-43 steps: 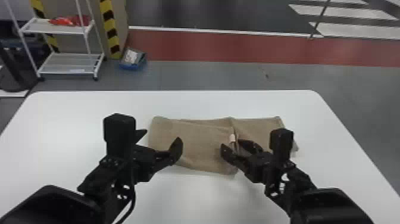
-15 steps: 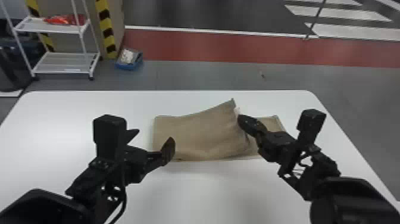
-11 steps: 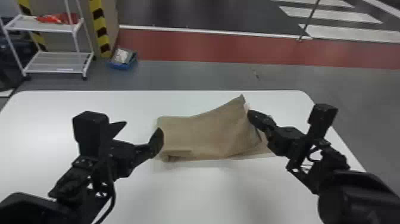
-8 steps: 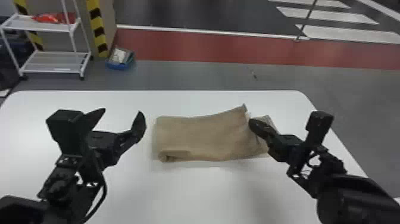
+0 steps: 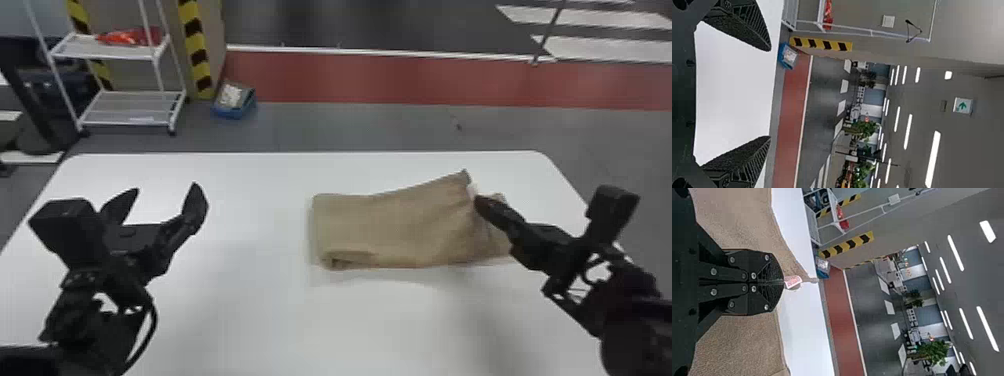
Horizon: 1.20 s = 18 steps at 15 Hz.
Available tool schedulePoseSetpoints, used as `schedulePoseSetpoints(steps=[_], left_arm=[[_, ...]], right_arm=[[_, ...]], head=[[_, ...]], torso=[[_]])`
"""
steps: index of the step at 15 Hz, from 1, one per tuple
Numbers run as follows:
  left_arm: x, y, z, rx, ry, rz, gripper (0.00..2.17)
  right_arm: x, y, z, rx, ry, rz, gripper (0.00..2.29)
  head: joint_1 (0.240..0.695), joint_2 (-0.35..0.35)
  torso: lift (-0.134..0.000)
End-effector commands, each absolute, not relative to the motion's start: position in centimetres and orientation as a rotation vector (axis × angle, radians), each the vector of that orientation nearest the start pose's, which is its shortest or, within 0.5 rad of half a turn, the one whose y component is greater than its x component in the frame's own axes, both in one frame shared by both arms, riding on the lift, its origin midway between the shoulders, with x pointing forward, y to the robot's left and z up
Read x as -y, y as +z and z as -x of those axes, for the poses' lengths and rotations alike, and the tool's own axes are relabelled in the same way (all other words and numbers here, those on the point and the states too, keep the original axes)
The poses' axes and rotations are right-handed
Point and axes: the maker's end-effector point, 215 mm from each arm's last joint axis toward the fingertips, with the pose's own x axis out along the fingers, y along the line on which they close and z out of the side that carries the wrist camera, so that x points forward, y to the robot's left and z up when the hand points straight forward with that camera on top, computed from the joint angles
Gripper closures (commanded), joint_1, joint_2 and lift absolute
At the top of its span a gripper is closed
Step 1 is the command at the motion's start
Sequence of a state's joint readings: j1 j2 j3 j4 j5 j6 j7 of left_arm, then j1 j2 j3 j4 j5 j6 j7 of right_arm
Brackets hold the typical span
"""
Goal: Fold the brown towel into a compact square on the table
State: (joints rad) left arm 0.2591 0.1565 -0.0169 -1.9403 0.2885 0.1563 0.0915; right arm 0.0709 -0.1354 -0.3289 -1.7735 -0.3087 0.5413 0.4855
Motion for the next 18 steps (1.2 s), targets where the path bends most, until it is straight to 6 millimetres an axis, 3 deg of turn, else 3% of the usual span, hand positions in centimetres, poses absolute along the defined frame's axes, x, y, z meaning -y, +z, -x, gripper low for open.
schedulePoseSetpoints(steps=[1, 2, 5, 8, 11, 12, 14, 16, 18], left_arm=[[-28.1, -33.3, -51.6, -0.058, 0.047, 0.155, 0.09], [-28.6, -33.8, -51.4, -0.063, 0.051, 0.162, 0.09], [-28.3, -34.1, -51.6, -0.065, 0.046, 0.17, 0.09], [-28.3, -34.4, -51.4, -0.073, 0.044, 0.168, 0.09], [-28.7, -34.6, -51.1, -0.076, 0.048, 0.167, 0.09], [-28.7, -34.7, -51.1, -0.077, 0.05, 0.168, 0.09], [-28.8, -34.6, -51.1, -0.077, 0.051, 0.169, 0.09], [-28.9, -34.8, -51.0, -0.075, 0.051, 0.172, 0.09], [-28.7, -35.2, -51.3, -0.082, 0.047, 0.175, 0.09]], right_arm=[[35.6, -35.9, -53.0, -0.258, 0.198, -0.305, 1.66], [36.7, -36.1, -52.8, -0.26, 0.176, -0.304, 1.66], [35.3, -39.4, -53.4, -0.32, 0.194, -0.305, 1.66], [32.7, -39.5, -54.3, -0.335, 0.238, -0.29, 1.66], [31.8, -38.6, -54.3, -0.322, 0.254, -0.288, 1.66], [32.2, -37.3, -54.3, -0.31, 0.256, -0.297, 1.66], [37.0, -33.2, -53.9, -0.264, 0.196, -0.34, 1.66], [40.7, -31.3, -53.9, -0.242, 0.156, -0.36, 1.66], [40.4, -34.8, -54.7, -0.316, 0.166, -0.361, 1.66]], head=[[0.695, -0.071], [0.695, -0.071], [0.695, -0.083], [0.695, -0.07], [0.695, -0.044], [0.695, -0.039], [0.695, -0.035], [0.695, -0.067], [0.695, -0.104]], torso=[[-0.125], [-0.125], [-0.125], [-0.125], [-0.125], [-0.125], [-0.125], [-0.125], [-0.125]])
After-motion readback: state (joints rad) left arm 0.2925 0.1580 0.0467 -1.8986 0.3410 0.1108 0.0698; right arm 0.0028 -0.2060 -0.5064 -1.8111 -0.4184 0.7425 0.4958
